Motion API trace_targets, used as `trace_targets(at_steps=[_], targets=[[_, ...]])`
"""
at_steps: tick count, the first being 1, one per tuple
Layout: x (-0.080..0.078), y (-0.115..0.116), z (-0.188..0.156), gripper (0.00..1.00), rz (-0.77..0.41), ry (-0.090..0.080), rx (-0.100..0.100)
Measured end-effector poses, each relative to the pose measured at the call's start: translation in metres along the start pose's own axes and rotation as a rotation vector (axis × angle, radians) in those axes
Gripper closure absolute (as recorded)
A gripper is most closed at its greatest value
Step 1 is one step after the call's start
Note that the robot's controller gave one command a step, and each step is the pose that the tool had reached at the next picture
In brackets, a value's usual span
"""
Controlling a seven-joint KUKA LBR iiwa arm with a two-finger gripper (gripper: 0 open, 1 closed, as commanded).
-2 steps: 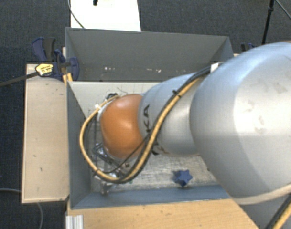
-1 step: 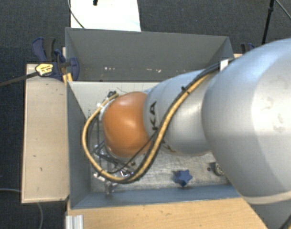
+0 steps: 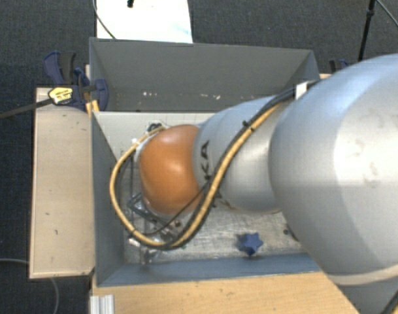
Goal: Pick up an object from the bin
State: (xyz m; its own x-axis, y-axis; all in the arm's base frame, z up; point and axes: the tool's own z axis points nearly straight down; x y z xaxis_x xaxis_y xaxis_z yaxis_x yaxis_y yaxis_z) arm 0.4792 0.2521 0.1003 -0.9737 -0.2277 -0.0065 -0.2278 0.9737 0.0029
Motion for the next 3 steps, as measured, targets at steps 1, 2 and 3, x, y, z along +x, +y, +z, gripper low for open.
trace_targets(at_steps=[1, 2, 3], targets=[[-0.002, 0.003, 0.030, 0.00, 0.119, 0.001, 0.002], [0.003, -0.016, 0.029, 0.00, 0.177, 0.005, 0.002], [0.002, -0.016, 0.028, 1.00, 0.182, 0.002, 0.001]])
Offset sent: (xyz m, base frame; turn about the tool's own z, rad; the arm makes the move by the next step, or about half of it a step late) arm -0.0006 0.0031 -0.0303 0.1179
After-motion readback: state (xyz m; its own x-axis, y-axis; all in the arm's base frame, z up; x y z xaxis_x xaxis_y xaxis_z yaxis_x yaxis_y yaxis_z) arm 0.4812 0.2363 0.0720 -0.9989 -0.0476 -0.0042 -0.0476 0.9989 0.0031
